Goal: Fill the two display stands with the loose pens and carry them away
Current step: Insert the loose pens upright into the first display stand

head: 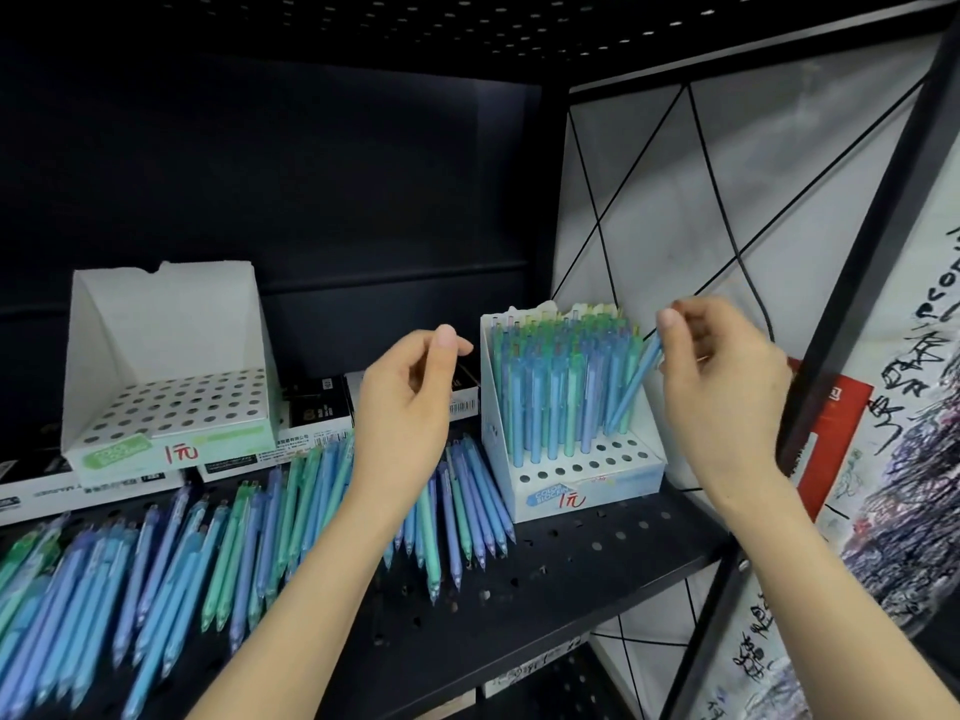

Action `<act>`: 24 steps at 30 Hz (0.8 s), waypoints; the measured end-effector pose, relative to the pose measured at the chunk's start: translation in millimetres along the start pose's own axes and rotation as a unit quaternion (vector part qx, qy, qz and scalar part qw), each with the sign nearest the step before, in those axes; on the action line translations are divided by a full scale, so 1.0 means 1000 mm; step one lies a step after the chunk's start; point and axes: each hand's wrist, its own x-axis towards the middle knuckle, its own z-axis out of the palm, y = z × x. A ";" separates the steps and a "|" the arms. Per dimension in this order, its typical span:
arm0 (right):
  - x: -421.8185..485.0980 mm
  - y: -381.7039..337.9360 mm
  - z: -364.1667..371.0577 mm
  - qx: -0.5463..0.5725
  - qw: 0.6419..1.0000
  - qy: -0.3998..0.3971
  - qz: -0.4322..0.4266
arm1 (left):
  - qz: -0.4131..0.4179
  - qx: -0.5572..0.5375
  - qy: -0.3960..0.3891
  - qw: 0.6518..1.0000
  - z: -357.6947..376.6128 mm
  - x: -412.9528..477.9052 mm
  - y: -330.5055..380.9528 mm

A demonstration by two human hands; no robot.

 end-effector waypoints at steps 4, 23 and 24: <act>-0.004 0.009 0.009 -0.022 0.999 -0.025 0.017 | -0.010 0.009 0.000 1.000 0.001 -0.001 -0.002; -0.012 0.004 0.017 -0.139 0.984 -0.109 0.036 | -0.046 -0.016 0.029 0.998 -0.001 0.001 -0.009; -0.019 -0.003 0.012 -0.127 0.988 -0.082 0.011 | -0.050 -0.018 0.030 0.998 -0.001 0.001 -0.009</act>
